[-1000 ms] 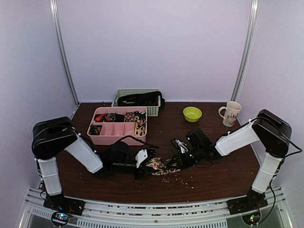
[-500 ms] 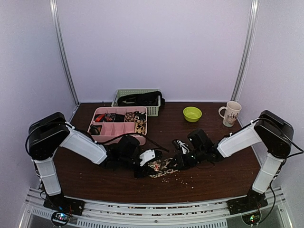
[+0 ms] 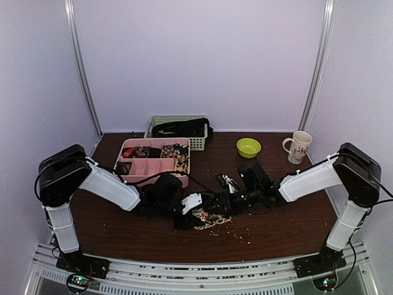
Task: Roll the ties
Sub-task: Roll the tie at the center of the board, then pick up the tie from the center of the board, then place the tie in the storage box.
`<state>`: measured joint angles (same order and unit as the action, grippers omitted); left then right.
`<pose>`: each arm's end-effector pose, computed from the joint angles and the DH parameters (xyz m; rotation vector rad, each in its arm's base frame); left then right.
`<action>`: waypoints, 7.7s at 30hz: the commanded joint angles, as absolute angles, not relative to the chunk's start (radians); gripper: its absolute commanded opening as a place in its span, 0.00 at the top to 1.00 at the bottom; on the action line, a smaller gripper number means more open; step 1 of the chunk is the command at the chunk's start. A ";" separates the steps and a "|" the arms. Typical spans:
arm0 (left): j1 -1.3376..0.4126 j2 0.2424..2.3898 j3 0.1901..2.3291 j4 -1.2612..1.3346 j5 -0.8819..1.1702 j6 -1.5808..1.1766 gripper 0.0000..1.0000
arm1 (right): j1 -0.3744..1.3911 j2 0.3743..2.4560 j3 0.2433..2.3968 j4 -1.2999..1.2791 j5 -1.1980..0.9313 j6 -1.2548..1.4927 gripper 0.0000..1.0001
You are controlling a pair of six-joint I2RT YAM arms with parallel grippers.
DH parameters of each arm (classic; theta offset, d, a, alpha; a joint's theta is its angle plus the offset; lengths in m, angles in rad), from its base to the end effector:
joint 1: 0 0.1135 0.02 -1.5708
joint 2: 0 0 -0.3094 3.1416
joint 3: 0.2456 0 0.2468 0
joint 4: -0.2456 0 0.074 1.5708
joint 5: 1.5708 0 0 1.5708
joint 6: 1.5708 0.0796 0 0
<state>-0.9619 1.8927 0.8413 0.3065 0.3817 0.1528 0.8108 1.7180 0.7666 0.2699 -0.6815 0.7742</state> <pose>0.2030 -0.3430 0.1287 1.4386 1.9249 -0.8383 0.2108 0.2945 0.1739 -0.4793 2.5521 1.5061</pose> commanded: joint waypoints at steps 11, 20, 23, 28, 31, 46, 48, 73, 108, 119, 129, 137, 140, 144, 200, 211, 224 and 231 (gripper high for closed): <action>-0.949 1.957 0.792 0.256 0.357 0.165 0.59 | 0.831 1.861 0.807 0.310 -0.688 0.780 0.76; -0.927 1.835 0.656 0.623 0.329 0.111 0.26 | 0.813 1.911 0.764 0.249 -0.612 0.722 1.00; -0.927 1.803 0.594 0.804 0.335 0.082 0.22 | 0.798 1.927 0.745 0.250 -0.597 0.715 1.00; -0.946 1.874 0.546 1.033 0.332 0.039 0.15 | 0.776 1.917 0.708 0.224 -0.559 0.701 1.00; -0.968 1.943 0.558 1.099 0.315 0.017 0.14 | 0.767 1.892 0.685 0.200 -0.541 0.681 1.00; -1.014 2.146 0.726 1.209 0.339 -0.098 0.23 | 0.768 1.842 0.664 0.112 -0.465 0.605 1.00; -1.014 2.162 0.741 1.198 0.337 -0.104 0.29 | 0.768 1.839 0.665 0.109 -0.465 0.602 1.00; -1.014 2.102 0.728 0.762 0.318 0.060 0.66 | 0.632 1.710 0.652 0.118 -0.690 0.684 0.31; -1.012 2.115 0.735 0.755 0.319 0.071 0.63 | 0.780 1.722 0.786 0.080 -0.685 0.717 0.74; -1.011 1.985 0.640 0.860 0.248 0.071 0.15 | 0.764 1.712 0.712 0.198 -0.691 0.745 1.00; -1.015 1.960 0.609 0.945 0.202 0.076 0.02 | 0.763 1.687 0.681 0.292 -0.718 0.766 1.00; -1.064 2.071 0.743 1.010 0.157 0.060 0.02 | 0.773 1.694 0.690 0.338 -0.759 0.792 1.00; -1.072 2.083 0.766 1.000 0.168 0.065 0.11 | 0.774 1.687 0.690 0.328 -0.760 0.786 1.00; -1.071 2.053 0.726 1.008 0.186 0.072 0.47 | 0.773 1.667 0.703 0.281 -0.750 0.756 1.00; -0.672 1.014 0.206 0.476 -0.257 -0.496 0.02 | 1.055 2.163 2.261 -0.789 0.315 -0.295 1.00; -0.608 0.859 0.164 0.370 -0.298 -0.596 0.02 | 1.090 2.343 2.348 -0.612 0.419 -0.552 1.00; -0.607 0.846 0.155 0.377 -0.306 -0.567 0.02 | 1.093 2.548 2.418 -0.607 0.542 -0.717 1.00; -0.588 0.869 0.274 0.243 -0.382 -0.520 0.02 | 1.083 2.613 2.391 -0.575 0.573 -0.758 1.00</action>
<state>-0.6106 0.8516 0.1879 0.2947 -0.3309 -0.5598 1.0885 2.5774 2.3913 -0.6006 0.5369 -0.7261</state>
